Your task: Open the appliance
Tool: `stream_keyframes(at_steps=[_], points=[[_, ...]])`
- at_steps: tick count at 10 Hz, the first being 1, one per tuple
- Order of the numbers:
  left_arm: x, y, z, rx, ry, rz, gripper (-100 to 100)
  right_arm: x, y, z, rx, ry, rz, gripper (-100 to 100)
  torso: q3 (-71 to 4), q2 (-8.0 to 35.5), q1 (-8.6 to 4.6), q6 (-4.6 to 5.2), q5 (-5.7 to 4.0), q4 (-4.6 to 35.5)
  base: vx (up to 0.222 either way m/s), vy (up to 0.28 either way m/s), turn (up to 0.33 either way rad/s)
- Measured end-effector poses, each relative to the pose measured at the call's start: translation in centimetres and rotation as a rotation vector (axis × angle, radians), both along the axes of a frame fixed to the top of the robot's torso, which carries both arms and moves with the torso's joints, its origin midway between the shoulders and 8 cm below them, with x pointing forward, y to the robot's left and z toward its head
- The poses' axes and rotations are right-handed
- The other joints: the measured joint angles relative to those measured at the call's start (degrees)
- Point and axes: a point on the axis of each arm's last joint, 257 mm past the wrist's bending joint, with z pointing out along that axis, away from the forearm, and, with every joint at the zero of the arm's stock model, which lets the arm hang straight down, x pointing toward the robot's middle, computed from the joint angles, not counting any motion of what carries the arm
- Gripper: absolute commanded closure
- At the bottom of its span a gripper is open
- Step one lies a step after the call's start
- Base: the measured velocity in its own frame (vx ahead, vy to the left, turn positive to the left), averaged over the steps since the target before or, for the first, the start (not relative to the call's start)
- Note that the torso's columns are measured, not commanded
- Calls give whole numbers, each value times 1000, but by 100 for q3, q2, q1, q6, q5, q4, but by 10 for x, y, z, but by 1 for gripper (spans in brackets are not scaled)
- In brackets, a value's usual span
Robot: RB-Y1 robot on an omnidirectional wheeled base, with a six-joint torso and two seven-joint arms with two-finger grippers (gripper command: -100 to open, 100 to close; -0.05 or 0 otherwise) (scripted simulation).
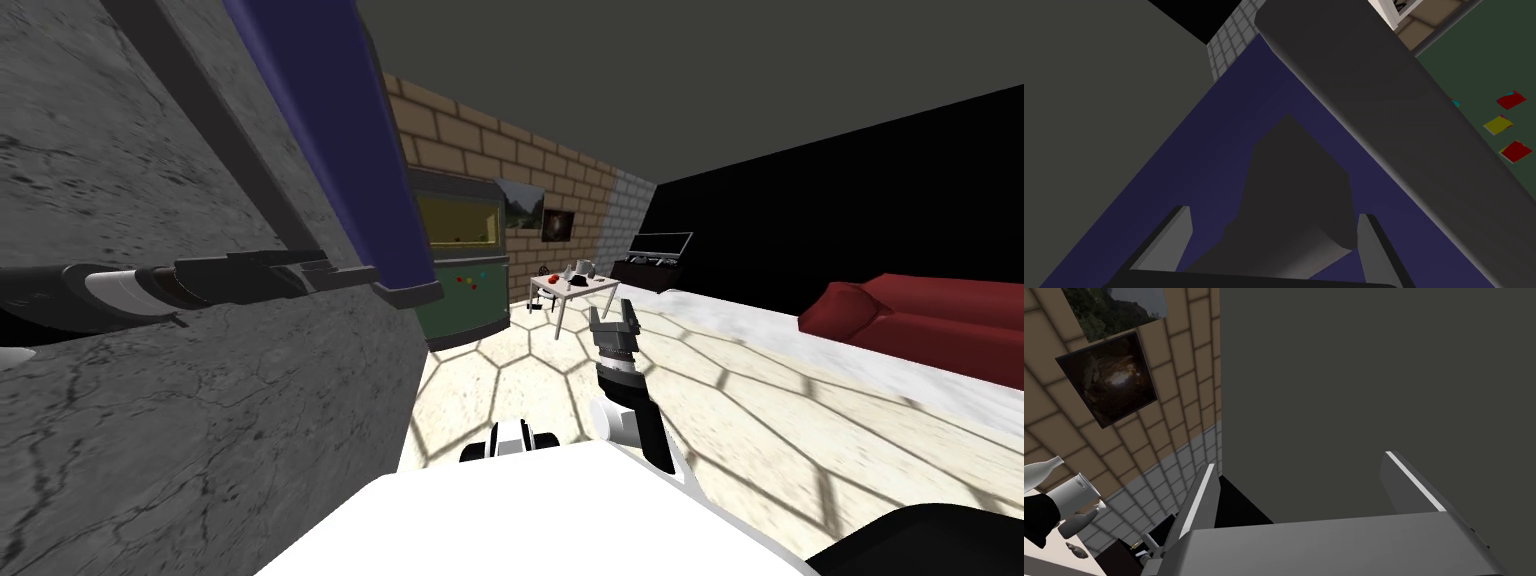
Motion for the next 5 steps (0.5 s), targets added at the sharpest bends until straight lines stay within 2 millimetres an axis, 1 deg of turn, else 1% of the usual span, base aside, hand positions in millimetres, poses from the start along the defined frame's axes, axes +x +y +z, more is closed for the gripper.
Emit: stream_keyframes(at_steps=[1, 2, 3, 5], points=[[2, -6, 8, 1, 3, -11, -100, 0, 0, 0, 0, 0, 0, 0, 1, 12, -3, 3, -10, 5, 41, -36, 97], [3, -13, 11, 10, 9, -27, -100, 0, 0, 0, 0, 0, 0, 0, -11, 31, 7, 5, -30, 20, 17, -23, 109], [5, -20, 14, 23, 13, -44, -100, 0, 0, 0, 0, 0, 0, 0, -21, 49, 12, -1, -52, 39, 9, -1, 51], [7, -28, 18, 33, 18, -61, -100, 0, 0, 0, 0, 0, 0, 0, -37, 56, -3, 2, -78, 54, 0, 17, 39]])
